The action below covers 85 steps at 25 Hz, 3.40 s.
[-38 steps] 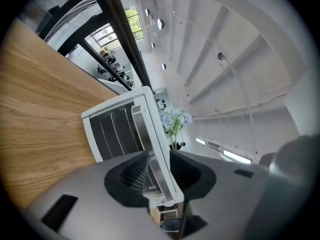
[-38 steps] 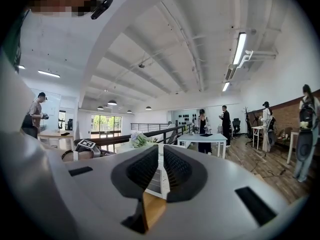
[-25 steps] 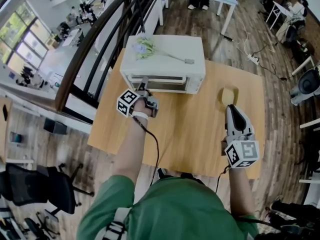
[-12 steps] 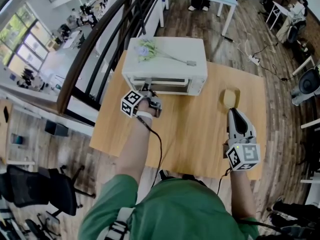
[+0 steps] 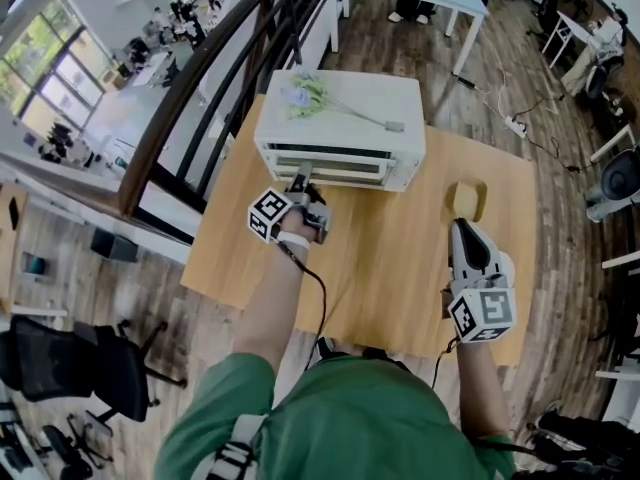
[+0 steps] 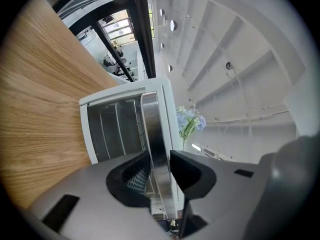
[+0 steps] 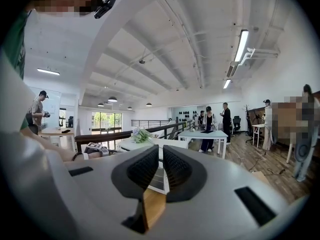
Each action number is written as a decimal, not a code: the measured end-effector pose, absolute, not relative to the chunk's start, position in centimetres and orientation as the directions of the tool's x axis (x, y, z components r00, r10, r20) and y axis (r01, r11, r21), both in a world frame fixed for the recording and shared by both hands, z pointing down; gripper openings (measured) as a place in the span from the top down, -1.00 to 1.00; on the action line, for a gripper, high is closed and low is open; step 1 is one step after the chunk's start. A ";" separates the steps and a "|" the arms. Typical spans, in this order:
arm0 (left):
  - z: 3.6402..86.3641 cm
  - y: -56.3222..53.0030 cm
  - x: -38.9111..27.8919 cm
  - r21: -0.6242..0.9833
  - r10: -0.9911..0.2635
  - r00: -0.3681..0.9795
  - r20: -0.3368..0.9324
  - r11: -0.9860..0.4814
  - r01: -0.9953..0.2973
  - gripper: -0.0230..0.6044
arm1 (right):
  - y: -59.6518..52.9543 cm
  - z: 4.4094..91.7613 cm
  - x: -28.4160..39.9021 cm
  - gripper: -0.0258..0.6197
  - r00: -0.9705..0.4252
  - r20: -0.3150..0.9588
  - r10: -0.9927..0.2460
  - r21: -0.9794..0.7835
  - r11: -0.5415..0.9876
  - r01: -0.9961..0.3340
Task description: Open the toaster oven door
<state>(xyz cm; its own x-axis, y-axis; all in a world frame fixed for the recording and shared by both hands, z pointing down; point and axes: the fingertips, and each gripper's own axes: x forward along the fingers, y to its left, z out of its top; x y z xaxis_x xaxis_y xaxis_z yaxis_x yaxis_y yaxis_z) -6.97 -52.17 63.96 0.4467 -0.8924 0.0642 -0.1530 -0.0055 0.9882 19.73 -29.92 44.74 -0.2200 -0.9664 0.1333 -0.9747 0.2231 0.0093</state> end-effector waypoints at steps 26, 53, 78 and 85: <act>69.6 -42.4 -9.1 0.968 -0.857 0.481 0.183 0.071 -0.242 0.51 | -29.2 45.8 14.8 0.79 -0.334 0.153 -0.930 -0.004 0.338 -0.941; 82.2 -36.1 -10.4 0.897 -0.810 0.425 0.404 0.260 -0.358 0.59 | -27.0 47.1 14.7 0.79 -0.329 0.223 -0.917 0.032 0.345 -0.938; 85.0 -33.1 -13.2 0.824 -0.748 0.385 0.541 0.378 -0.423 0.60 | -26.9 47.5 11.4 0.79 -0.397 0.226 -0.890 0.019 0.412 -0.911; 82.4 -32.5 -16.8 0.800 -0.784 0.312 0.537 0.355 -0.484 0.60 | -27.5 47.3 10.7 0.79 -0.429 0.198 -0.881 -0.016 0.435 -0.900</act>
<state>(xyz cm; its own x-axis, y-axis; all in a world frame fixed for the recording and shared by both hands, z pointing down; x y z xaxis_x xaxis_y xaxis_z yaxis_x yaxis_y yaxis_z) -16.80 -32.45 82.36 0.3115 -0.7841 0.5368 -0.4844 0.3549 0.7996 10.68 -27.52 47.25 -0.4292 -0.8813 0.1975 -0.9003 0.4349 -0.0157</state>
